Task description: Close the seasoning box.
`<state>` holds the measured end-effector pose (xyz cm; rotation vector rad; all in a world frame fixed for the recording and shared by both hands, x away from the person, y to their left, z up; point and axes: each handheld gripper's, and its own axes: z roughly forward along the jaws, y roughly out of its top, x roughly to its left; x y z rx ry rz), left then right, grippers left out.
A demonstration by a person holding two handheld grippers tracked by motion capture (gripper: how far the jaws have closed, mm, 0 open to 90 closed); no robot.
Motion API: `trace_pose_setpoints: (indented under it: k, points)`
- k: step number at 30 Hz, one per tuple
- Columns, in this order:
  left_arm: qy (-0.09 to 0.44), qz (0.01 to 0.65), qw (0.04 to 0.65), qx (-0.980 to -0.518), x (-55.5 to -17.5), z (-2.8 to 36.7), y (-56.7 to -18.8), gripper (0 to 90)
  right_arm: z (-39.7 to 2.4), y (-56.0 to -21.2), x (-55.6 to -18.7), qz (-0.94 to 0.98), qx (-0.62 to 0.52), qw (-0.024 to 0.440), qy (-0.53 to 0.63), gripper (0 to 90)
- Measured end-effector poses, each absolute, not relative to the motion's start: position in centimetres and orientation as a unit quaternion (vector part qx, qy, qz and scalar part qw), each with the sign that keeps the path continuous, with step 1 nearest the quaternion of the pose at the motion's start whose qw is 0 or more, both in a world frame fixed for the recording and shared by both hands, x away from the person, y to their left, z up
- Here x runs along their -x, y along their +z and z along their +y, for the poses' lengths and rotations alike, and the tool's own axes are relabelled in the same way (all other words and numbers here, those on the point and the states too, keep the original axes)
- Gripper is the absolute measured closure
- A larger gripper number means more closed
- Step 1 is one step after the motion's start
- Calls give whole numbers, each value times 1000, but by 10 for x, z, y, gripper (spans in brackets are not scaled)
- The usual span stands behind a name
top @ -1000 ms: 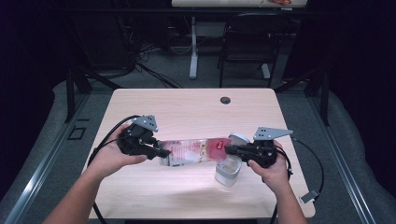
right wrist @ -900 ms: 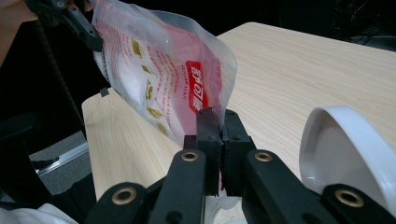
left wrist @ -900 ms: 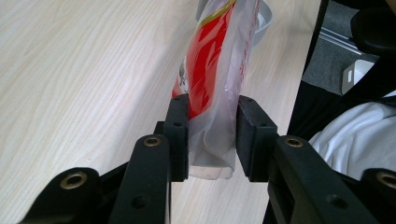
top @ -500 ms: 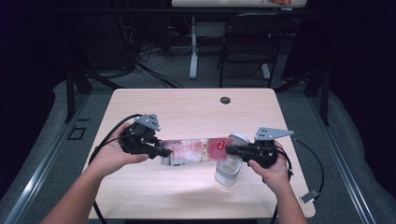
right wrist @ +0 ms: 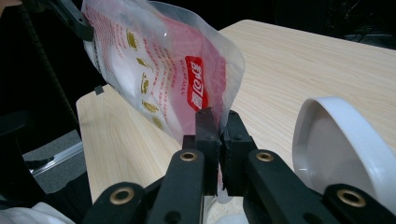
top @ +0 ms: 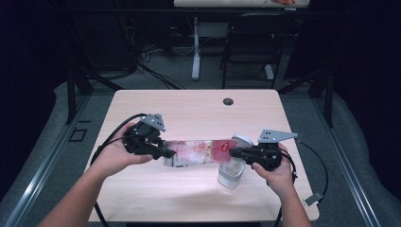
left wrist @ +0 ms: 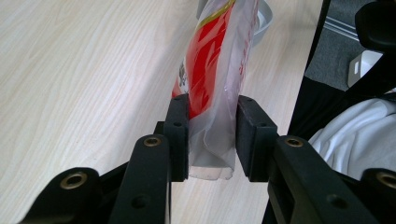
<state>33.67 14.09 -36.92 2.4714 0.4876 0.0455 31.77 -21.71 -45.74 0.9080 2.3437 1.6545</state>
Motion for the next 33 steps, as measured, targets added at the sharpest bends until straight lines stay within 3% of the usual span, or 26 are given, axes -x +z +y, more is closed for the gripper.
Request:
trace_pose_setpoints:
  k: [33]
  points:
    - [28,169,315,-934,-336,126,-348,712,-225,-457,-315,774,-310,65,548,867]
